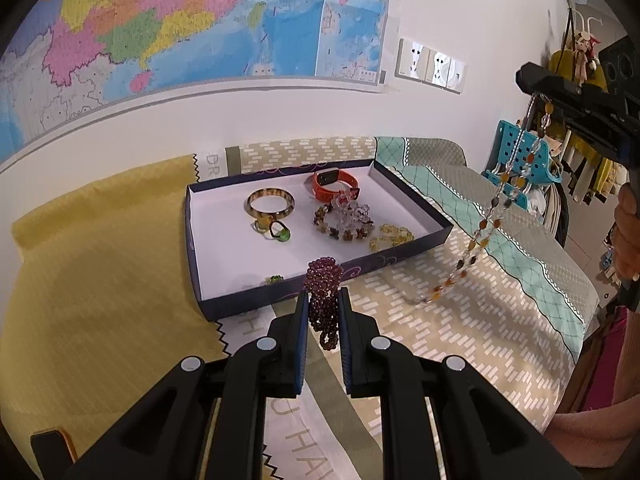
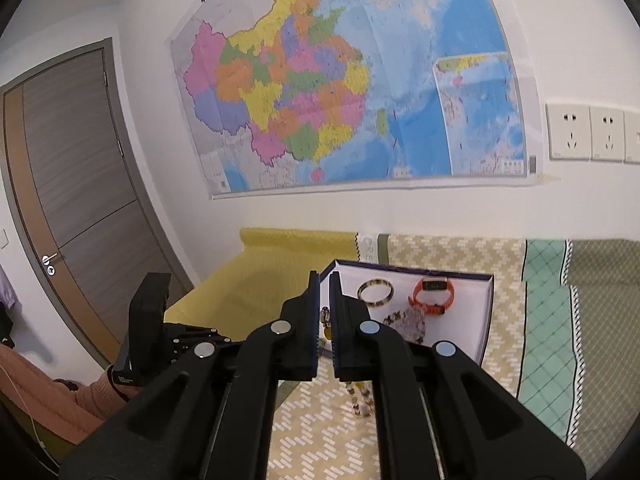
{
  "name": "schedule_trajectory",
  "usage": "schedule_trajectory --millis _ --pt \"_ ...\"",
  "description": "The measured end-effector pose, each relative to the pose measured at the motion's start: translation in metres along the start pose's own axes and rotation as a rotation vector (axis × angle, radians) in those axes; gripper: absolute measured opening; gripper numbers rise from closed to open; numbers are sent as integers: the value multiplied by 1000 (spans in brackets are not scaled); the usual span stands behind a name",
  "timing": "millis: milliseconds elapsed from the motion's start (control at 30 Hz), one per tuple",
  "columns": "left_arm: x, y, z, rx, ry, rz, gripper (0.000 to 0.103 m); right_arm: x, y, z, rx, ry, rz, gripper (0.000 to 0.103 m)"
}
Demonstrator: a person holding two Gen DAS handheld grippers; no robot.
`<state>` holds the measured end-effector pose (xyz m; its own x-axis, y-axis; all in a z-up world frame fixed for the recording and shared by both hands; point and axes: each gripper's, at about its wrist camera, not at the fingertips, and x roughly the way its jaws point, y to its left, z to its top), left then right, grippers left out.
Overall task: Organize jewelry
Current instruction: 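Lift the necklace with the right tool while the left tool carries the red bracelet toward the box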
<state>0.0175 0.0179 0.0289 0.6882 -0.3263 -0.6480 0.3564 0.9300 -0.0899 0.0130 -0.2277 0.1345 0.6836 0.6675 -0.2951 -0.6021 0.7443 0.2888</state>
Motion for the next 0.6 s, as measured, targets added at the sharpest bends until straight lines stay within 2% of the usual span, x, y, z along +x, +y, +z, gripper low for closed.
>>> schedule_trajectory --millis 600 --pt "-3 -6 17 38 -35 5 12 -2 7 24 -39 -42 -3 5"
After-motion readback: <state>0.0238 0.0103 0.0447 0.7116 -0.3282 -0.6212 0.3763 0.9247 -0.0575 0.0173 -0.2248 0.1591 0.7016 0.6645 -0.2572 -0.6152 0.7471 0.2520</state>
